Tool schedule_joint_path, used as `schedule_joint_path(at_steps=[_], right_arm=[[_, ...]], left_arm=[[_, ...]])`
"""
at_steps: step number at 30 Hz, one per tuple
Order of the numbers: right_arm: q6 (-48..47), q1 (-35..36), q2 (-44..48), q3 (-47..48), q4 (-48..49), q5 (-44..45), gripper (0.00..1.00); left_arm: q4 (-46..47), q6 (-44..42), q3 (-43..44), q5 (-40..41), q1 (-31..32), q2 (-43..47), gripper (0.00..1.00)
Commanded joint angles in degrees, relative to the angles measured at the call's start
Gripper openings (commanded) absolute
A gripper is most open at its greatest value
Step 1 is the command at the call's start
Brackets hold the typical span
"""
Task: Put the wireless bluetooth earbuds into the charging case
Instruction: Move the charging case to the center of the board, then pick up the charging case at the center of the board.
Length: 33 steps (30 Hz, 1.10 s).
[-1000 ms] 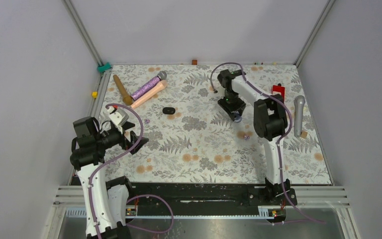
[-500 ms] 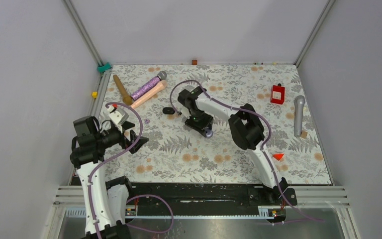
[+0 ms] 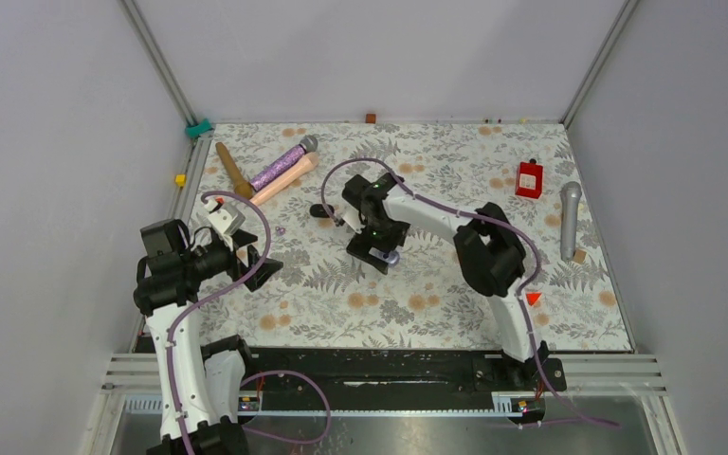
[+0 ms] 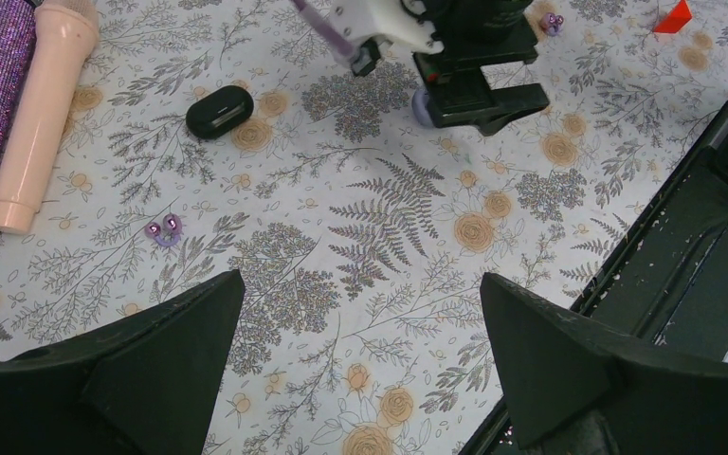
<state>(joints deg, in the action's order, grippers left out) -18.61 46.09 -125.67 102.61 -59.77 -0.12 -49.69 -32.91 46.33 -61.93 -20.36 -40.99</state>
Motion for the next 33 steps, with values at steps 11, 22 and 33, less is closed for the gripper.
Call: schedule_joint_path(at_steps=[11, 22, 33], right_arm=[[-0.4, -9.6, 14.3, -11.3, 18.3, -25.4, 0.94], [1.1, -13.4, 2.7, -1.5, 9.7, -27.9, 0.79], [1.0, -13.7, -3.4, 1.7, 3.4, -28.8, 0.60]], left_arm=[[1.2, -0.1, 1.1, -1.6, -0.4, -0.6, 0.99], [1.2, -0.2, 1.1, -1.5, -0.4, -1.2, 0.99], [1.2, -0.2, 1.2, -1.1, -0.4, -1.1, 0.99]])
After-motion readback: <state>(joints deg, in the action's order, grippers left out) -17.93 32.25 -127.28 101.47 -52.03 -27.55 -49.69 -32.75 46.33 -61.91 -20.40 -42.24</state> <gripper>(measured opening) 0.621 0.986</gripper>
